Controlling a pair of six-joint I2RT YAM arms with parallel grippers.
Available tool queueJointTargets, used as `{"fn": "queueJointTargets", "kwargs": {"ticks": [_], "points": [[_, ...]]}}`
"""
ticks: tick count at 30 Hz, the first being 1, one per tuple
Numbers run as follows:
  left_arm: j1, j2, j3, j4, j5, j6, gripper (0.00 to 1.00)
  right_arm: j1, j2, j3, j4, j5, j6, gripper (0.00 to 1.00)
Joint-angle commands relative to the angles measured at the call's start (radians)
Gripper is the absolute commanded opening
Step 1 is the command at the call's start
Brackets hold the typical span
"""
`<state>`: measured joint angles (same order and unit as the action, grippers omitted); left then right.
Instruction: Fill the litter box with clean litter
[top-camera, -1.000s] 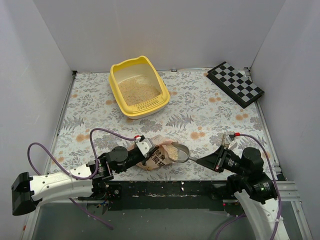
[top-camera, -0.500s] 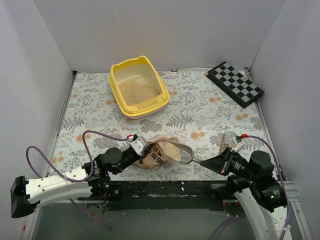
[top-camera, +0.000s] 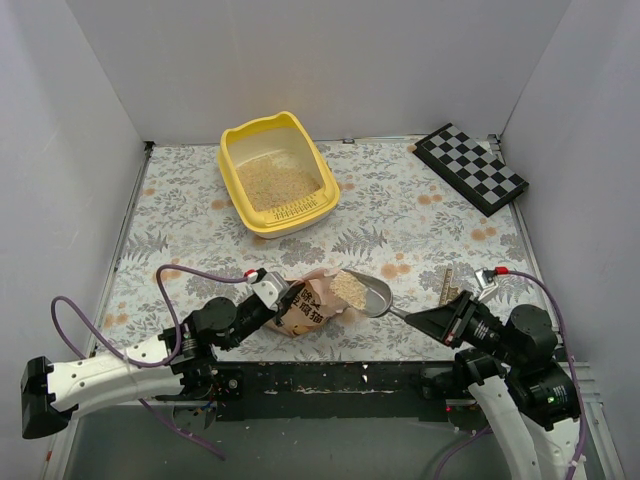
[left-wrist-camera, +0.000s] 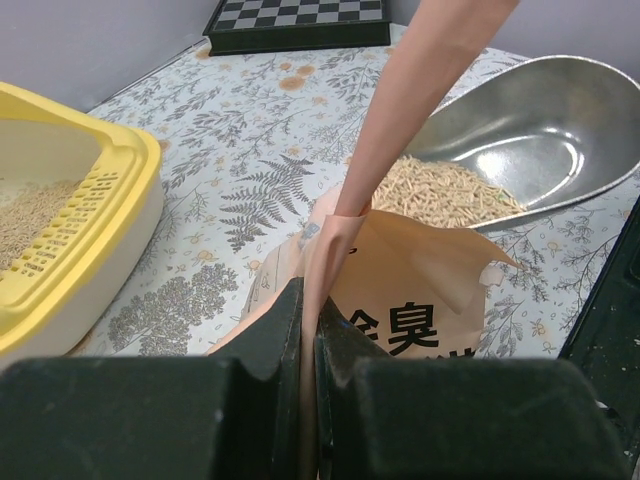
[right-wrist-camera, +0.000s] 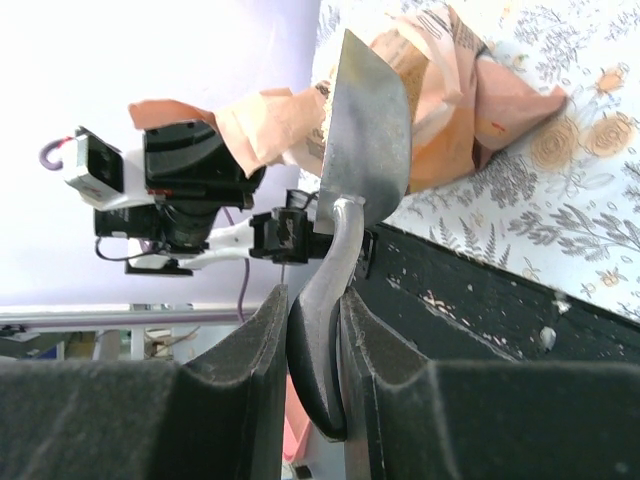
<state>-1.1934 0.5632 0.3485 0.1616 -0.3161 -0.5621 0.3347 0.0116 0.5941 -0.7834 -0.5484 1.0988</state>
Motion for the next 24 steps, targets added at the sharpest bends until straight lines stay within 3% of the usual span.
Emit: {"fn": "queueJointTargets", "kwargs": {"ticks": [1, 8, 13, 19, 24], "points": [[-0.005, -0.039, 0.009, 0.067, -0.014, -0.01, 0.0, 0.0, -0.19, 0.007, 0.223, 0.044, 0.075, 0.01], [-0.005, -0.074, 0.014, 0.059, -0.02, -0.016, 0.0, -0.002, -0.118, -0.045, 0.449, 0.091, 0.122, 0.01], [-0.005, -0.086, 0.017, 0.055, -0.015, -0.021, 0.0, 0.0, -0.026, -0.137, 0.735, 0.133, 0.185, 0.01], [-0.005, -0.097, 0.024, 0.044, -0.011, -0.032, 0.0, 0.0, 0.241, -0.243, 1.211, 0.177, 0.26, 0.01], [-0.005, -0.114, 0.027, 0.035, -0.015, -0.036, 0.0, 0.003, 0.574, -0.174, 1.478, 0.179, 0.248, 0.01]]}}
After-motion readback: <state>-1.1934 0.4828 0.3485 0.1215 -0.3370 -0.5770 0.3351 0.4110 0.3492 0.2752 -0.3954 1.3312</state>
